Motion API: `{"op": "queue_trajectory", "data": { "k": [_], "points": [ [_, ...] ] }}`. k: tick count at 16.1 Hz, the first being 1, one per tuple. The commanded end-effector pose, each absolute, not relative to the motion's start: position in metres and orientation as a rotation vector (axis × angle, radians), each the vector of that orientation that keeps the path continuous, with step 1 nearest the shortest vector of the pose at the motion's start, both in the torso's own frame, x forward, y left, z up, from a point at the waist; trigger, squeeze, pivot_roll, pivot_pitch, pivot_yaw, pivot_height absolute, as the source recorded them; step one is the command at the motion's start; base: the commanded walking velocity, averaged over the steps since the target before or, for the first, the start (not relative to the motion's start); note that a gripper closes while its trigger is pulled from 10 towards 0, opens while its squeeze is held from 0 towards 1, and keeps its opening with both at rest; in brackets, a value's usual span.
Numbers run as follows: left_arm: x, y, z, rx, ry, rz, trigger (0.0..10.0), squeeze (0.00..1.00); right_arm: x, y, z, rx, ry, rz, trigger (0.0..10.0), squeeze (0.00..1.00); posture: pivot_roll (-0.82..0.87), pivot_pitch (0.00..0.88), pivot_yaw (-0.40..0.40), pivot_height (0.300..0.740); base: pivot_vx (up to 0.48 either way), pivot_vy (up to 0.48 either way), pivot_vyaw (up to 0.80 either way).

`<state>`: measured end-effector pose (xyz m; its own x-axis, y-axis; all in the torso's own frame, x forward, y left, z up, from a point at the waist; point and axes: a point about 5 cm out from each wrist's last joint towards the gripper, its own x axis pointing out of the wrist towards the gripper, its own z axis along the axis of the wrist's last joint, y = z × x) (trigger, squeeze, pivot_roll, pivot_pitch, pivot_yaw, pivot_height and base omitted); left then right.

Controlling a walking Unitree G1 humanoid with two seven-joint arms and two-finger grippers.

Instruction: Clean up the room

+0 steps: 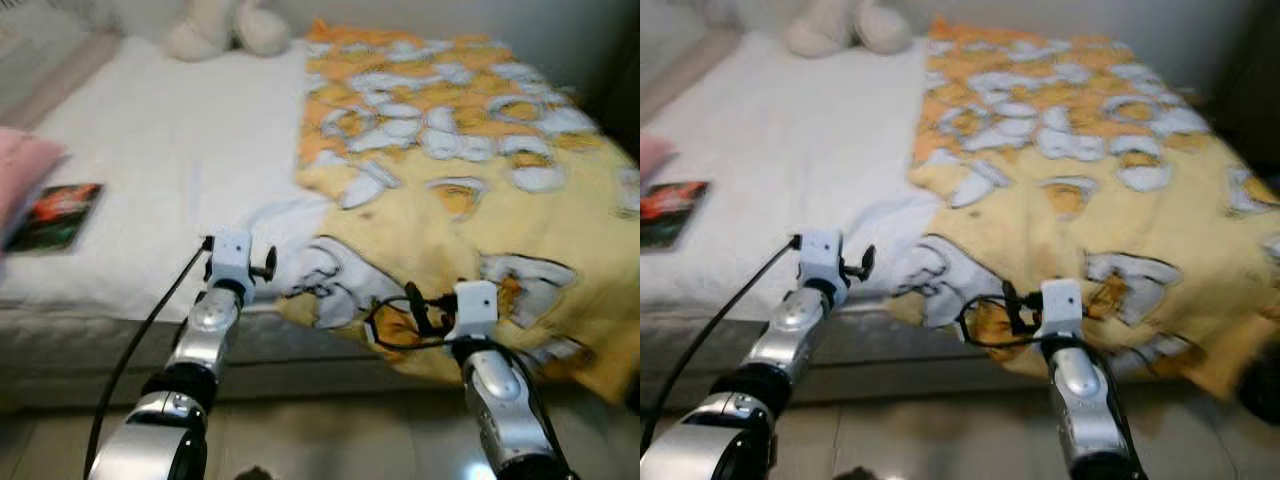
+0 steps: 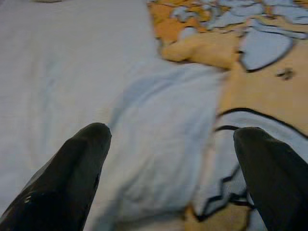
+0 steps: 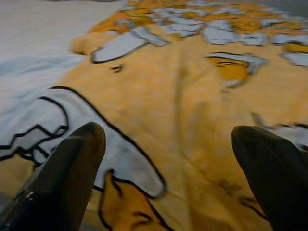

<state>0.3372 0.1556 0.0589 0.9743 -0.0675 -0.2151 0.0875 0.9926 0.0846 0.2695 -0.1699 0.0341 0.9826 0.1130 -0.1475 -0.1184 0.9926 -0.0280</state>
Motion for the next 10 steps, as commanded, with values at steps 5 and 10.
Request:
{"op": "queue_trajectory", "data": {
  "k": [5, 10],
  "points": [
    [0.33, 0.159, 0.04, 0.078, 0.316, -0.055, 10.0, 0.0, 0.265, -0.163, 0.033, -0.041, 0.135, 0.157, 10.0, 0.0, 0.02, 0.0, -0.009, 0.74, 0.0, 0.0, -0.31],
    [0.341, 0.16, 0.051, 0.06, 0.316, -0.071, 10.0, 0.0, 0.263, -0.154, 0.032, -0.062, 0.149, 0.227, 10.0, 0.0, 0.0, 0.0, -0.023, 0.74, 0.163, 0.232, -0.55]
  ]
}}
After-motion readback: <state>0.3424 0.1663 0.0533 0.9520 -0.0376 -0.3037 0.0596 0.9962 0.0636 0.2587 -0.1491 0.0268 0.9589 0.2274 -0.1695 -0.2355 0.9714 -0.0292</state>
